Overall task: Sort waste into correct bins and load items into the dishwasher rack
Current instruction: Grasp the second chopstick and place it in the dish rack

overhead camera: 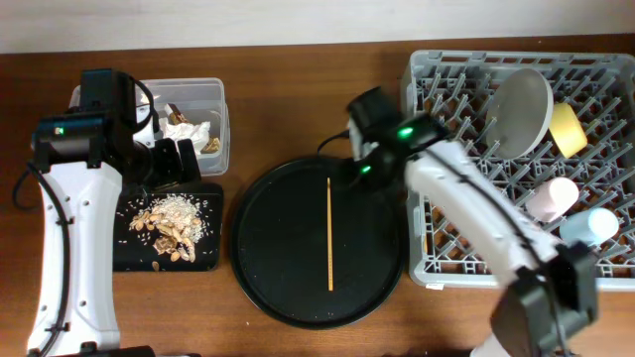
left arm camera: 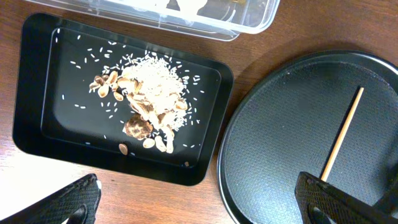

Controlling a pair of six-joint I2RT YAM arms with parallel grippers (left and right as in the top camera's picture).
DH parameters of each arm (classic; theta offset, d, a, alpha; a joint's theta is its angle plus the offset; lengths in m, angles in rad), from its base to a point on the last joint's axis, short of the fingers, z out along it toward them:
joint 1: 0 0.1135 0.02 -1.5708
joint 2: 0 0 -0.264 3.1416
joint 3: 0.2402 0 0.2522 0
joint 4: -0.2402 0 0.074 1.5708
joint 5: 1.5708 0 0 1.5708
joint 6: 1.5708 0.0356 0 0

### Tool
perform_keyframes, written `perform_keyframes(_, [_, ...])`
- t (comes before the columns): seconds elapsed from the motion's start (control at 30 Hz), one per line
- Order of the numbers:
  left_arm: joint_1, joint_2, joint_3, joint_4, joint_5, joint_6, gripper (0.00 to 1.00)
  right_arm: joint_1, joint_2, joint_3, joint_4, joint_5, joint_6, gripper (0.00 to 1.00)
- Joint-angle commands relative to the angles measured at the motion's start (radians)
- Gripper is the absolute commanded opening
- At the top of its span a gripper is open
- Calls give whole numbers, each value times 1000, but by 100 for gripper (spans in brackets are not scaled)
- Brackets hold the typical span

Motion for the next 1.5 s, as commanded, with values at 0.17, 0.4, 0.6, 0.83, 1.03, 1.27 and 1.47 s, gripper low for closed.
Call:
perform_keyframes(0.17, [2, -8, 8, 0, 11, -9, 99, 209, 273, -49, 58, 39, 208, 53])
perform_keyframes(0.4, [2, -8, 8, 0, 11, -9, 99, 210, 344, -49, 61, 39, 238, 11])
perform_keyframes(0.6, [2, -8, 8, -4, 10, -9, 99, 98, 178, -47, -2, 90, 178, 4])
perform_keyframes(0.83, [2, -8, 8, -4, 11, -9, 99, -288, -200, -47, -94, 145, -74, 4])
perform_keyframes(1.03, [2, -8, 8, -4, 19, -9, 99, -369, -58, -62, -101, 157, -176, 5])
perform_keyframes(1.27, [2, -8, 8, -3, 18, -9, 99, -370, -22, -38, -81, 176, -175, 32])
perform_keyframes(1.47, [-47, -5, 7, 68, 55, 0, 99, -548, -188, 22, -83, 23, -268, 54])
